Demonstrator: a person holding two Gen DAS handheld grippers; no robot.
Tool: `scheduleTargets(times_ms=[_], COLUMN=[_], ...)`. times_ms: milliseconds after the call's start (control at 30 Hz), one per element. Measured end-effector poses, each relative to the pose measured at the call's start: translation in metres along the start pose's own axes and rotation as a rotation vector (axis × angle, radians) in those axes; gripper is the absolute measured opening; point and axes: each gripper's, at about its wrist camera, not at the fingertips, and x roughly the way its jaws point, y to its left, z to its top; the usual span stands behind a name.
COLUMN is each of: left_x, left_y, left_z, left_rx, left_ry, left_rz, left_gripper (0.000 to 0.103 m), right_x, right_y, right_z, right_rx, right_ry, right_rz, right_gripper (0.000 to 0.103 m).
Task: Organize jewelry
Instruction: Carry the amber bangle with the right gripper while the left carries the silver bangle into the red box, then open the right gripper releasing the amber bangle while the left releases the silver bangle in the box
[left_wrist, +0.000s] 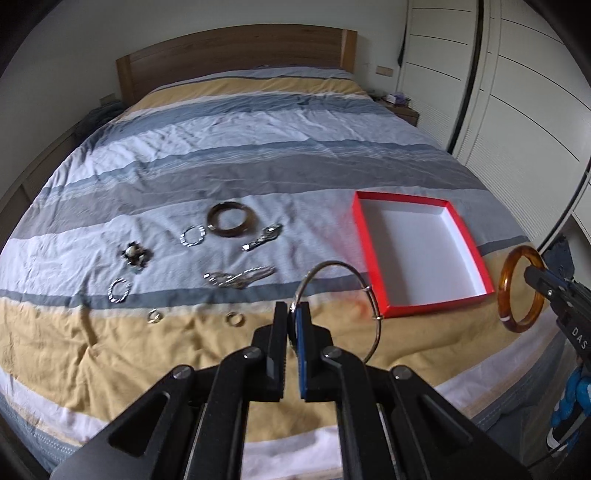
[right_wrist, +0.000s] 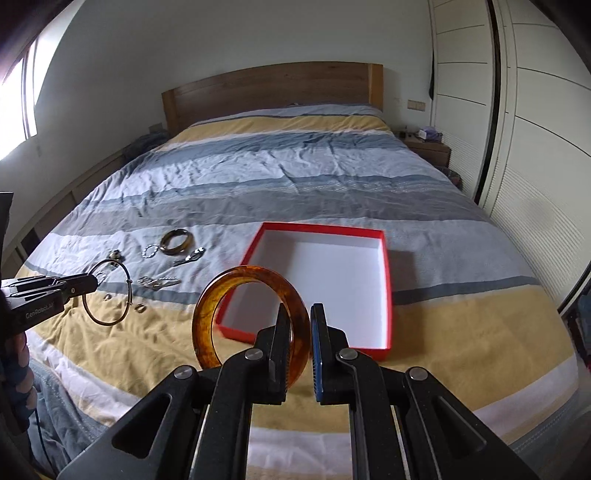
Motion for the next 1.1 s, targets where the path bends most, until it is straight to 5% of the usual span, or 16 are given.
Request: scheduleTargets(times_ms=[433,767,1100], left_x=[0.143,0.205,0.226], left_y=[-0.110,-0.112,-0.103], left_z=[0.073,0.065,0.073], left_rx=[0.142,0.107,0.040], left_ry=[0.074,0.163,0.213], left_rz=[-0.055,-0.039,0.014], left_gripper=[0.004,0.004,0.006], right_x=[0.141,0.212,0.231], right_y=[-0.066,-0.071,-0.059], right_z=[0.046,0.054,0.046], right_rx=[-0.043,-0.131,-0.254], right_ry=[0.102,0.196,0.266], right_rz=[-0.043,-0.050,-0.062], right_gripper=[0.010,0.010,0.009])
